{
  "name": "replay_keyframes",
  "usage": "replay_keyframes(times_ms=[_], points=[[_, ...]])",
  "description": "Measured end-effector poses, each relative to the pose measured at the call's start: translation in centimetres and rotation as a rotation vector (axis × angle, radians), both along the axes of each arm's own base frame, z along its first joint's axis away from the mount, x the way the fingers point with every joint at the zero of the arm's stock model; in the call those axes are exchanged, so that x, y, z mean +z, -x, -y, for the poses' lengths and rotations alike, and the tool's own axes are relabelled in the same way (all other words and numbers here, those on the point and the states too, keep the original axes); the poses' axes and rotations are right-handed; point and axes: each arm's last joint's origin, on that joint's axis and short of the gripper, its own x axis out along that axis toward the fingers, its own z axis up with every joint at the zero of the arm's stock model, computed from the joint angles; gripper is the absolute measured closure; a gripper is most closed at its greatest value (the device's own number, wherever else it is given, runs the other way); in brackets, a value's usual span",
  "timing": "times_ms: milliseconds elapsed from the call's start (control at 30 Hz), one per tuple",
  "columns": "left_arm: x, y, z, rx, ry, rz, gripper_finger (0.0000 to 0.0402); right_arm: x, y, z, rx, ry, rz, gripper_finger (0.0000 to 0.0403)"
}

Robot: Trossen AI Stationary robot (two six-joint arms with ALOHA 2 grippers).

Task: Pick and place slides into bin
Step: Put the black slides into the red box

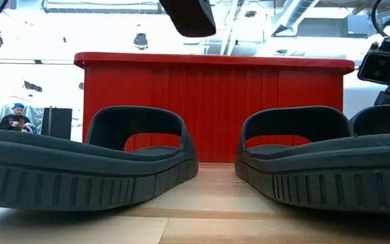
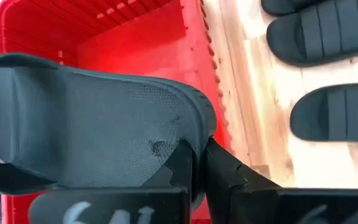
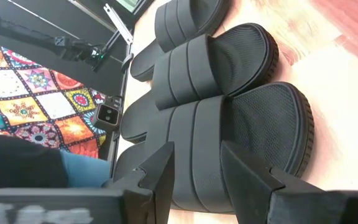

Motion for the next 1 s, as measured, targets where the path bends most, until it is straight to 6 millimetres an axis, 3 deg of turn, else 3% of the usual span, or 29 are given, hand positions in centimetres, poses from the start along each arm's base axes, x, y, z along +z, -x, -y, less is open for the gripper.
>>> replay_keyframes(times_ms=[300,667,1000], points=[[-0.4,-0.1,-5.6,-0.020,0.036,-0.068,0.0399,0.0,0.0,0.0,0.000,0.000,0.000,0.0280],[-3.5,0.8,-14.2,0.100,0.161,-0.176,0.0400,0.0,0.0,0.0,0.000,0.000,-0.001,0.0280],[-7.1,0.8,-17.8,0.216,0.270,-0.192,0.0401,0.0,0.0,0.0,0.000,0.000,0.000,0.0280]])
